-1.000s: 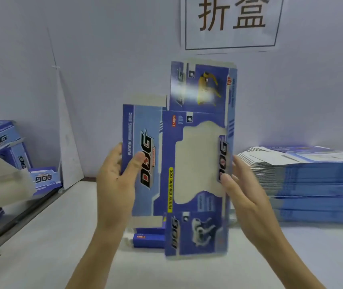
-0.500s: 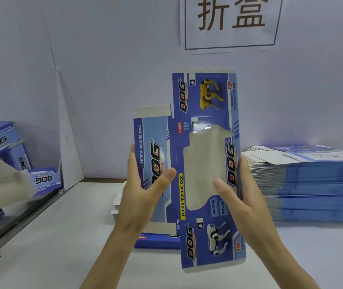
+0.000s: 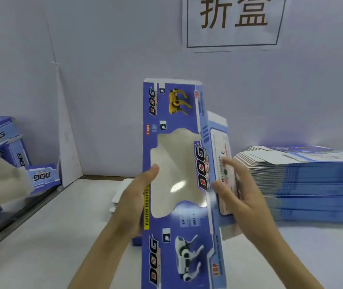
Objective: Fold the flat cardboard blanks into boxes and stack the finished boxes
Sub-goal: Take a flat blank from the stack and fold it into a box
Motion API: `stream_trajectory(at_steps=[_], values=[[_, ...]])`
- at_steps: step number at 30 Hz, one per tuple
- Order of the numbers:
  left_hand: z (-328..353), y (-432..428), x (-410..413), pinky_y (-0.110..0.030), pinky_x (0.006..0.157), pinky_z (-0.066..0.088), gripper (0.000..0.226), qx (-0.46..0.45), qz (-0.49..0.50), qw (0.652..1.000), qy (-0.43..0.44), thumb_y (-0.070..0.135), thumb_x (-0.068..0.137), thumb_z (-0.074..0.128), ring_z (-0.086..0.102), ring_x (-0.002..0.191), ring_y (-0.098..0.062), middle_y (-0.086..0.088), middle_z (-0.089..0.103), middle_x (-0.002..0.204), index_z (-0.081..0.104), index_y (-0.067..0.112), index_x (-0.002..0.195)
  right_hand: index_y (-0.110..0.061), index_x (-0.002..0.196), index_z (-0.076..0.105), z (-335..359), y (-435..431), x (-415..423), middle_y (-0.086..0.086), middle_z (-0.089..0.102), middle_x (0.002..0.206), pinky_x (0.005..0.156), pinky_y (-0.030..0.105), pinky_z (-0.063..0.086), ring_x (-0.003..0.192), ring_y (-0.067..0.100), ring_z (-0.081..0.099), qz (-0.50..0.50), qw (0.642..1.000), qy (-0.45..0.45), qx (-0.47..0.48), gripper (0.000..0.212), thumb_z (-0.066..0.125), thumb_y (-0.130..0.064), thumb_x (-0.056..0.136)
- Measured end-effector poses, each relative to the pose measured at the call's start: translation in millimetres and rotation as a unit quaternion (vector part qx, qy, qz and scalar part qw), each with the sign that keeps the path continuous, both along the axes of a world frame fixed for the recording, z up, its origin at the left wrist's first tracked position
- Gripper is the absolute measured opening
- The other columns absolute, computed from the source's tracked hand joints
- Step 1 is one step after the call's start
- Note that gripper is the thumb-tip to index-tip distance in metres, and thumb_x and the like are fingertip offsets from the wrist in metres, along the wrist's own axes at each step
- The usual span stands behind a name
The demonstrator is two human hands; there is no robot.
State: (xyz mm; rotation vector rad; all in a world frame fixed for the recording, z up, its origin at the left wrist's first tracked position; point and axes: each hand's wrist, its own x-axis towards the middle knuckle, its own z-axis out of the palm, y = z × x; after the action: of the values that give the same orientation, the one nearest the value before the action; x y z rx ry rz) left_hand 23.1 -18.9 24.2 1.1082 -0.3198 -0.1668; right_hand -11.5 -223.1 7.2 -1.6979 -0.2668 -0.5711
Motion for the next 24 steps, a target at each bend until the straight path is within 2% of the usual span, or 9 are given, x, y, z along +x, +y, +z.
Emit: stream_trajectory(at_steps=[3, 5, 8, 11, 14, 16, 18, 20, 24], values=[[1, 7, 4, -0.043, 0.078, 0.060, 0.049, 0.080, 0.029, 0.996, -0.038, 0.038, 0.076, 0.073, 0.071, 0.095, -0.031, -0.010, 0.073, 0.107, 0.062, 0.017, 0.119, -0.035, 0.135, 0.040, 3, -10, 1, -0.002, 0.072, 0.114, 0.068, 0.032, 0.061, 0.096, 0.019, 0.073, 0.058, 0.990, 0.080, 0.099, 0.090, 0.082, -0.039, 0.056], [2, 12, 6, -0.039, 0.069, 0.061, 0.059, 0.136, 0.051, 0.987, -0.069, 0.041, 0.066, 0.084, 0.073, 0.087, -0.030, -0.008, 0.075, 0.100, 0.062, 0.017, 0.115, -0.021, 0.126, 0.056, 4, -12, 1, 0.002, 0.076, 0.104, 0.062, 0.031, 0.060, 0.089, 0.023, 0.074, 0.088, 0.984, 0.117, 0.104, 0.081, 0.084, -0.035, 0.052], [1, 15, 7, -0.036, 0.060, 0.060, 0.058, 0.153, 0.050, 0.984, -0.076, 0.042, 0.058, 0.077, 0.073, 0.080, -0.032, -0.010, 0.075, 0.093, 0.064, 0.015, 0.108, -0.024, 0.096, 0.076, 4, -16, 1, 0.006, 0.077, 0.098, 0.059, 0.031, 0.059, 0.084, 0.026, 0.075, 0.083, 0.980, 0.116, 0.136, 0.042, 0.084, -0.023, 0.054], [-3, 14, 7, -0.034, 0.057, 0.059, 0.039, 0.131, 0.034, 0.988, -0.073, 0.040, 0.060, 0.075, 0.073, 0.080, -0.033, -0.011, 0.075, 0.094, 0.072, 0.023, 0.095, -0.030, 0.086, 0.078, 5, -19, -1, 0.009, 0.077, 0.097, 0.058, 0.033, 0.060, 0.083, 0.028, 0.075, 0.100, 0.975, 0.112, 0.164, 0.030, 0.081, -0.018, 0.058], [-3, 12, 8, -0.033, 0.060, 0.060, 0.029, 0.125, 0.029, 0.989, -0.078, 0.044, 0.062, 0.072, 0.073, 0.082, -0.030, -0.008, 0.075, 0.095, 0.074, 0.030, 0.088, -0.031, 0.088, 0.078, 8, -17, -2, 0.009, 0.076, 0.100, 0.059, 0.032, 0.059, 0.083, 0.027, 0.075, 0.129, 0.969, 0.119, 0.175, 0.025, 0.084, -0.027, 0.063], [-3, 14, 8, -0.037, 0.065, 0.061, 0.037, 0.126, 0.033, 0.989, -0.067, 0.046, 0.065, 0.069, 0.073, 0.083, -0.032, -0.009, 0.075, 0.097, 0.070, 0.025, 0.096, -0.028, 0.089, 0.078, 8, -15, -3, 0.011, 0.076, 0.100, 0.058, 0.033, 0.059, 0.083, 0.028, 0.075, 0.132, 0.965, 0.130, 0.185, 0.028, 0.084, -0.034, 0.063], [-5, 14, 9, -0.042, 0.071, 0.061, 0.047, 0.127, 0.038, 0.989, -0.059, 0.044, 0.069, 0.067, 0.072, 0.086, -0.035, -0.011, 0.074, 0.100, 0.063, 0.018, 0.108, -0.025, 0.089, 0.078, 6, -14, -1, 0.013, 0.076, 0.099, 0.057, 0.035, 0.060, 0.082, 0.030, 0.075, 0.121, 0.962, 0.134, 0.203, 0.027, 0.078, -0.031, 0.063], [-5, 13, 8, -0.040, 0.069, 0.061, 0.048, 0.123, 0.047, 0.989, -0.061, 0.043, 0.069, 0.068, 0.073, 0.085, -0.034, -0.011, 0.075, 0.099, 0.063, 0.017, 0.109, -0.022, 0.090, 0.077, 6, -14, -1, 0.014, 0.076, 0.097, 0.055, 0.035, 0.059, 0.081, 0.031, 0.075, 0.115, 0.960, 0.137, 0.215, 0.026, 0.075, -0.027, 0.065], [-6, 9, 9, -0.043, 0.077, 0.060, 0.051, 0.137, 0.054, 0.986, -0.076, 0.044, 0.069, 0.067, 0.072, 0.088, -0.032, -0.008, 0.075, 0.100, 0.063, 0.017, 0.111, -0.016, 0.106, 0.070, 7, -15, -2, 0.014, 0.076, 0.100, 0.057, 0.035, 0.060, 0.082, 0.030, 0.075, 0.117, 0.961, 0.144, 0.204, 0.045, 0.075, -0.030, 0.064]])
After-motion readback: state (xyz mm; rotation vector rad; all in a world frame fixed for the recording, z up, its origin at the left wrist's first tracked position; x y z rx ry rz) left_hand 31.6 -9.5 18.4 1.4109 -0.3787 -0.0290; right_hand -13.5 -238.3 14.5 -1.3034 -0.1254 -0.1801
